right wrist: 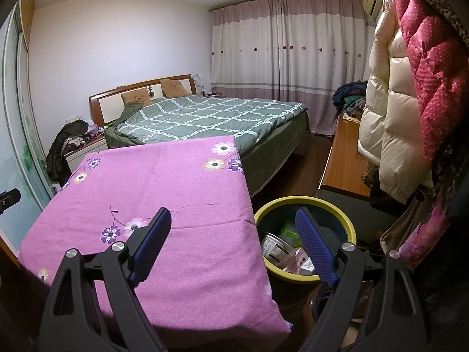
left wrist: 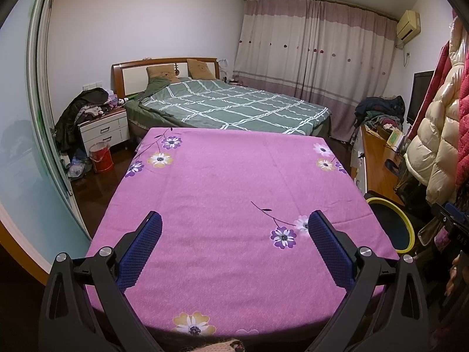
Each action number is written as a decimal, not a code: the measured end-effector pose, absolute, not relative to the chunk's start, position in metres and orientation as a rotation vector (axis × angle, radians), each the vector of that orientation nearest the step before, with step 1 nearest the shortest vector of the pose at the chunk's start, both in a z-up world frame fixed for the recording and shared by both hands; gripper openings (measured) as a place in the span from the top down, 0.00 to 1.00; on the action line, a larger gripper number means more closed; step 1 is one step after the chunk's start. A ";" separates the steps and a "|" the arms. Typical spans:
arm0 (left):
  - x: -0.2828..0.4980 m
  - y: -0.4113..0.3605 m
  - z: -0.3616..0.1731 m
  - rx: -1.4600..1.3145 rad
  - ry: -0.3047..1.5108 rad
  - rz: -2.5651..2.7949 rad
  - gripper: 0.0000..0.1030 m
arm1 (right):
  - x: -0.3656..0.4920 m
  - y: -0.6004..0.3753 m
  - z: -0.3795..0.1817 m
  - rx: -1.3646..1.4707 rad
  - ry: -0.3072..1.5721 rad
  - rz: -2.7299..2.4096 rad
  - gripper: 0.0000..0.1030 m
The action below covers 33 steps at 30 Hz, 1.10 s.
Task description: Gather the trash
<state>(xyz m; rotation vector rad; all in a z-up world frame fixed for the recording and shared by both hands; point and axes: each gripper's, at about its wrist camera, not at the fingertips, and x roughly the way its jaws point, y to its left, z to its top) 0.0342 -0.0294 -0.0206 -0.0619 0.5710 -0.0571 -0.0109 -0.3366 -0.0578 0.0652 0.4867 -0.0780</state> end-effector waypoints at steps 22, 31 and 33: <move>0.039 -0.029 -0.028 -0.054 0.586 -0.060 0.05 | -0.009 -0.334 -0.061 0.068 0.497 -0.078 0.20; 0.042 -0.029 -0.034 -0.054 0.596 -0.060 0.05 | -0.007 -0.335 -0.063 0.068 0.501 -0.078 0.20; 0.042 -0.029 -0.034 -0.057 0.588 -0.079 0.05 | -0.008 -0.333 -0.064 0.070 0.501 -0.076 0.20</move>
